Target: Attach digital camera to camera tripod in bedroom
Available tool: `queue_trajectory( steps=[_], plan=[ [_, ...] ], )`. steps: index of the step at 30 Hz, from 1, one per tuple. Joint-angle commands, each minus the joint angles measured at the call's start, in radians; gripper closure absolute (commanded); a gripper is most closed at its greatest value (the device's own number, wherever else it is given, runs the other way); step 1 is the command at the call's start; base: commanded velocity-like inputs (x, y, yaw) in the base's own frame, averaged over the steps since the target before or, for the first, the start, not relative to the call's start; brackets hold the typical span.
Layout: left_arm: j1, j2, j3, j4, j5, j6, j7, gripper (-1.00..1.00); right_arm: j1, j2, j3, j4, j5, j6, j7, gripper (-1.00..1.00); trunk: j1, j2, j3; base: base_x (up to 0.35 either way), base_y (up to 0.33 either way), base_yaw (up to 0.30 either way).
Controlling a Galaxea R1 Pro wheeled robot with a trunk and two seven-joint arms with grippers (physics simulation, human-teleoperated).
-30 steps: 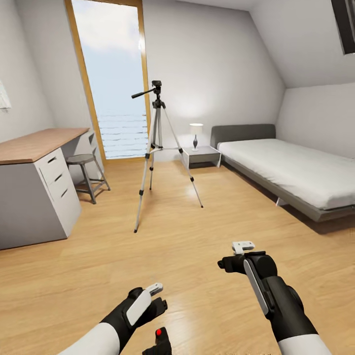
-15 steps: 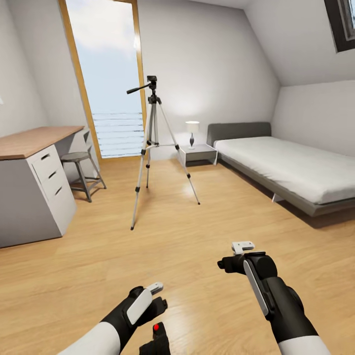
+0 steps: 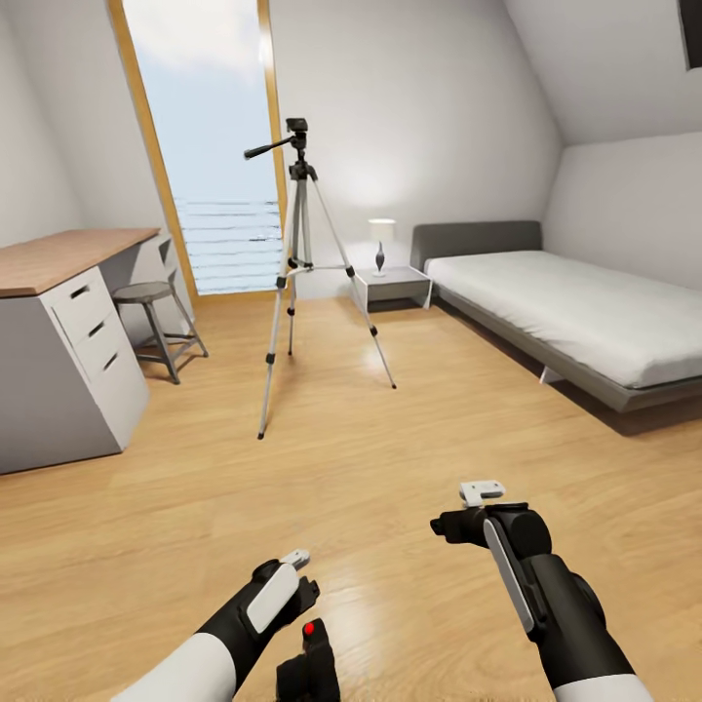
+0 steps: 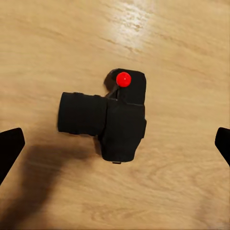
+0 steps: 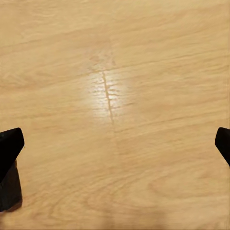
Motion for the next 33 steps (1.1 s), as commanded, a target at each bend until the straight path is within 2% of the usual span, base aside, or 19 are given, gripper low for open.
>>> queue_trajectory(
  steps=[1,12,21,26,27,33],
  plan=[
    [-0.001,0.002,-0.006,-0.002,0.013,-0.022,0.011,-1.00,-0.001,-0.001,0.000,-0.019,-0.001,0.004,0.002,-1.00,0.000,-0.001,-0.005,0.000,0.000,0.000],
    [-0.009,0.003,-0.011,-0.002,0.017,-0.023,-0.001,-1.00,0.000,-0.001,0.007,-0.123,-0.003,0.004,0.001,-1.00,0.005,-0.003,-0.047,0.000,0.000,0.000],
    [-0.076,0.006,-0.017,-0.001,0.008,0.021,-0.017,-1.00,0.001,0.000,0.010,-0.164,-0.004,0.004,0.002,-1.00,0.009,-0.005,-0.087,0.000,0.000,-0.088],
    [-0.096,0.006,-0.041,0.000,0.007,0.026,-0.018,-1.00,0.001,0.000,0.008,-0.200,-0.003,0.004,0.001,-1.00,0.011,-0.007,-0.109,0.000,0.000,-0.088],
    [-0.104,0.002,-0.071,0.023,0.007,0.021,-0.018,-1.00,0.002,0.000,0.007,-0.238,-0.003,0.004,0.001,-1.00,0.012,-0.007,-0.113,0.000,0.000,-0.011],
    [-0.105,-0.001,-0.077,0.031,0.007,0.018,-0.018,-1.00,0.002,0.000,0.008,-0.245,-0.003,0.004,0.002,-1.00,0.015,-0.008,-0.136,0.000,0.000,-0.007]
  ],
)
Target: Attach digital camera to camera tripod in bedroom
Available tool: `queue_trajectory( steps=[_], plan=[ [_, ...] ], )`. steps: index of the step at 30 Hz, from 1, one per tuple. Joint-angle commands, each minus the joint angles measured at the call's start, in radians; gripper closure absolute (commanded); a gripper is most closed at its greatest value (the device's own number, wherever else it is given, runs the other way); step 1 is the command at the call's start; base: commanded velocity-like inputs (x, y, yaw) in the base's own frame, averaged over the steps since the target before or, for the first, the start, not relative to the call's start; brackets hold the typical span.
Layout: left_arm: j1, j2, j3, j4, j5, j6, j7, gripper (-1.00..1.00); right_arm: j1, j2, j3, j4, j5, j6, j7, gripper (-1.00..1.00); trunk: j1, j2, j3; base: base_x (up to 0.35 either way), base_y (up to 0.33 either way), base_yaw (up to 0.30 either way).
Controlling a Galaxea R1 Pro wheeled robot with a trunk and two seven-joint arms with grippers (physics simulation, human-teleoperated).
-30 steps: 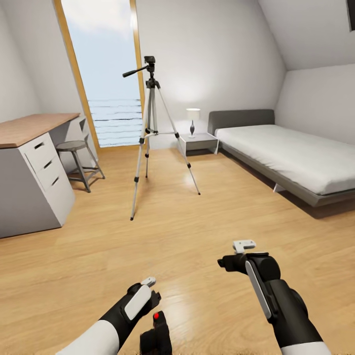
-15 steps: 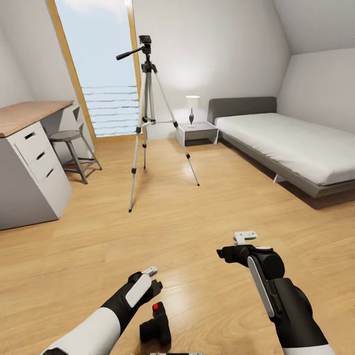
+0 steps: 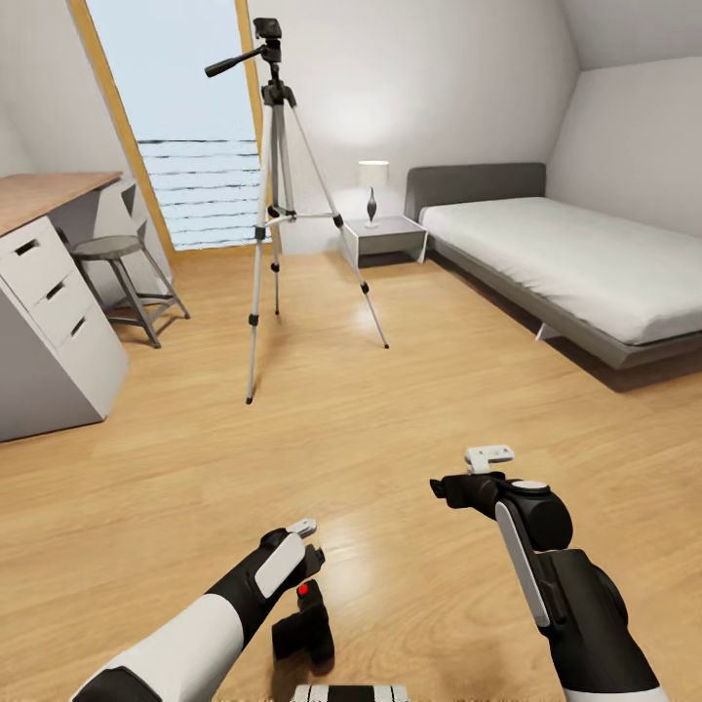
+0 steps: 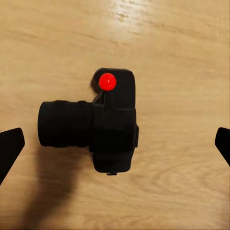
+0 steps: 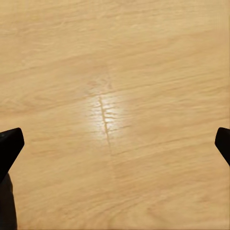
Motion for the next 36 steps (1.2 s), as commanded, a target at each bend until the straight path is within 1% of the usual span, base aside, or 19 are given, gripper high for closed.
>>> queue_trajectory(
  steps=[1,13,22,32,34,36],
  plan=[
    [-0.001,0.001,-0.007,-0.002,0.006,0.002,0.007,-1.00,-0.001,-0.001,0.001,-0.001,0.000,0.004,0.002,-1.00,0.000,-0.001,-0.005,0.000,0.000,-0.004],
    [-0.006,0.003,-0.013,0.001,0.006,0.009,0.006,-1.00,-0.001,-0.001,0.002,-0.004,0.000,0.004,0.002,-1.00,0.006,-0.003,-0.051,0.000,0.000,-0.001],
    [-0.016,0.002,-0.060,-0.002,0.007,0.012,0.005,-1.00,0.000,0.000,0.003,-0.004,0.000,0.004,0.001,-1.00,0.010,-0.006,-0.086,0.000,0.000,0.000],
    [-0.018,-0.001,-0.072,-0.014,0.008,0.012,0.005,-1.00,-0.001,0.000,0.003,-0.004,0.001,0.004,0.001,-1.00,0.014,-0.008,-0.125,0.000,0.000,0.000],
    [-0.022,-0.001,-0.073,-0.018,0.008,0.013,0.006,-1.00,0.000,0.001,0.003,-0.004,0.001,0.004,0.001,-1.00,0.015,-0.008,-0.133,0.000,0.000,0.000],
    [-0.044,-0.002,-0.073,-0.031,0.009,0.013,0.013,-1.00,0.000,0.001,0.003,-0.004,0.001,0.004,0.001,-1.00,0.016,-0.009,-0.140,0.000,0.000,0.000]
  ],
)
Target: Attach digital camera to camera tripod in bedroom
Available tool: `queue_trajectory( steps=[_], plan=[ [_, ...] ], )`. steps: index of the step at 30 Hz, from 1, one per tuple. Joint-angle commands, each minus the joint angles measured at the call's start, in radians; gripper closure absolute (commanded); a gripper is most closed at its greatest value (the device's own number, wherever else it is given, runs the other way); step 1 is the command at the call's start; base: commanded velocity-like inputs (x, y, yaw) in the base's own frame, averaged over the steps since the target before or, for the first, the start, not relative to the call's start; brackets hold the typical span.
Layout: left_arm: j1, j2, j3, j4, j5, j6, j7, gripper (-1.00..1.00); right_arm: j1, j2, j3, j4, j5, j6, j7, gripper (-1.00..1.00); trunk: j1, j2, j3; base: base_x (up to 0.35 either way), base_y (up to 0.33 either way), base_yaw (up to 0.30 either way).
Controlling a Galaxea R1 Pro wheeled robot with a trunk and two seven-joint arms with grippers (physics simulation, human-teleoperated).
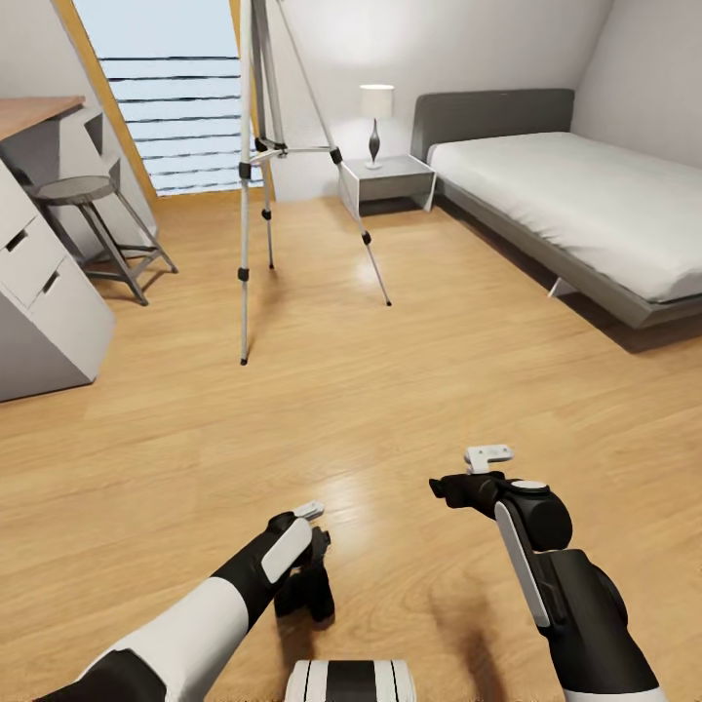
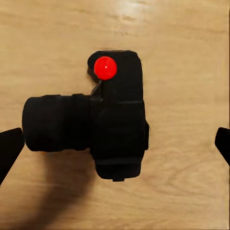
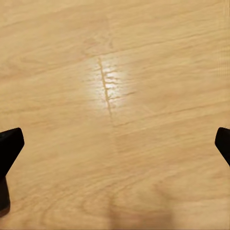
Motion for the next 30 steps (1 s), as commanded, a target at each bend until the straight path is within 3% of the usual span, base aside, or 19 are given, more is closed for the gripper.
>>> queue_trajectory(
  steps=[1,11,19,25,26,30],
  plan=[
    [-0.005,0.000,-0.006,-0.004,0.007,0.002,0.009,-1.00,-0.001,-0.001,0.001,-0.001,0.000,0.004,0.002,-1.00,0.000,-0.001,-0.005,0.000,0.000,0.000],
    [-0.020,-0.002,-0.011,-0.083,0.005,-0.018,0.060,-1.00,0.000,0.000,0.001,-0.001,0.003,0.004,0.002,-1.00,0.005,-0.003,-0.043,0.000,0.000,0.000],
    [-0.015,-0.002,-0.107,-0.140,0.007,-0.100,0.099,-1.00,0.000,0.000,0.001,-0.001,0.007,0.004,0.002,-1.00,0.006,-0.003,-0.051,0.000,0.000,0.000],
    [-0.012,-0.003,-0.144,-0.147,0.010,-0.141,0.126,-1.00,0.000,0.000,0.001,-0.001,0.007,0.004,0.002,-1.00,0.006,-0.003,-0.051,0.000,0.000,0.000],
    [-0.008,-0.003,-0.170,-0.148,0.011,-0.165,0.135,-1.00,0.000,0.000,0.001,-0.001,0.008,0.004,0.002,-1.00,0.006,-0.003,-0.051,0.000,0.000,0.000],
    [-0.003,-0.004,-0.200,-0.149,0.015,-0.189,0.140,-1.00,0.000,-0.001,0.001,-0.001,0.008,0.004,0.002,-1.00,0.006,-0.003,-0.051,0.000,0.000,0.000]
  ],
)
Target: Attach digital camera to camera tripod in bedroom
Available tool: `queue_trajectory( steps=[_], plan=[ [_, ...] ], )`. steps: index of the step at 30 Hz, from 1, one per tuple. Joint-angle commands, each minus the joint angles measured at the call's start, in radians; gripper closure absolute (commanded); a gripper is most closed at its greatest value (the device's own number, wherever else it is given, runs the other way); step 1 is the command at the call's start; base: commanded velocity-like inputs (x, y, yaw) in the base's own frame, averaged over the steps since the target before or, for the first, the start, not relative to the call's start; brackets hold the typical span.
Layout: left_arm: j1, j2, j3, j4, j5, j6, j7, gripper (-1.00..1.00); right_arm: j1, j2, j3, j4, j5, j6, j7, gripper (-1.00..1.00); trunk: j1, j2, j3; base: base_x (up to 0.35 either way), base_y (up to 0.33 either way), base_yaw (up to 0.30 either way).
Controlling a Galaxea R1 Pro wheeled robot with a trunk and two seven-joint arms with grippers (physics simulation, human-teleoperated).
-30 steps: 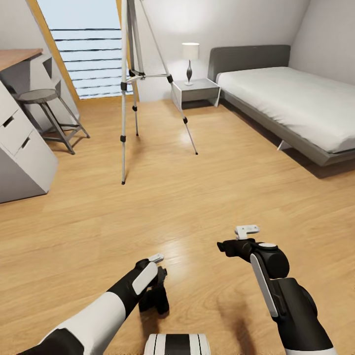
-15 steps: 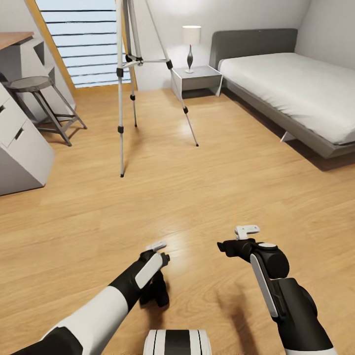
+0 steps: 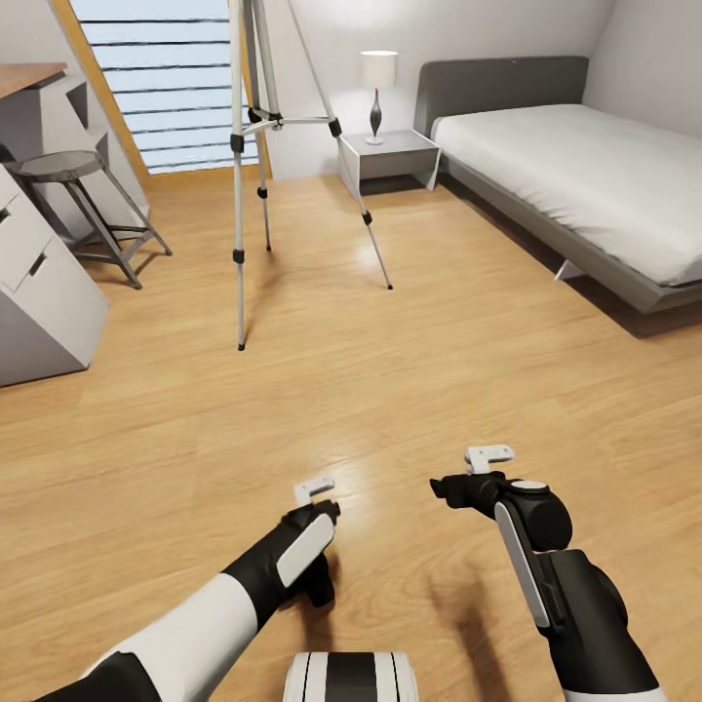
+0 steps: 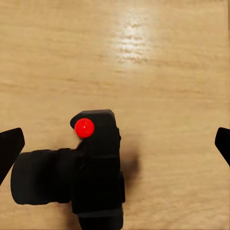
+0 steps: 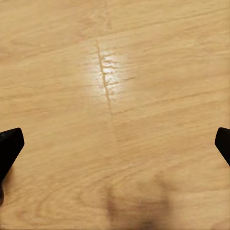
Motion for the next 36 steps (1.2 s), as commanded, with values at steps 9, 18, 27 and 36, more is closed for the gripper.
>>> queue_trajectory(
  steps=[9,18,27,36],
  plan=[
    [0.039,-0.001,-0.040,-0.013,0.011,-0.074,0.045,-1.00,-0.001,-0.001,0.001,-0.001,0.001,0.004,0.002,-1.00,0.000,0.000,-0.001,0.000,0.000,0.000],
    [0.050,-0.001,-0.045,-0.020,0.067,-0.125,0.078,-1.00,-0.001,-0.002,0.000,-0.001,0.001,0.004,0.002,-1.00,0.004,-0.002,-0.035,0.000,0.000,0.000],
    [0.051,-0.001,-0.046,-0.017,0.081,-0.129,0.067,-1.00,-0.001,-0.002,0.001,-0.001,0.001,0.004,0.002,-1.00,0.008,-0.005,-0.070,0.000,0.000,0.000],
    [0.051,-0.001,-0.051,-0.021,0.084,-0.121,0.048,-1.00,0.000,-0.002,0.001,-0.001,0.001,0.004,0.002,-1.00,0.012,-0.007,-0.105,0.000,0.000,0.000]
  ],
)
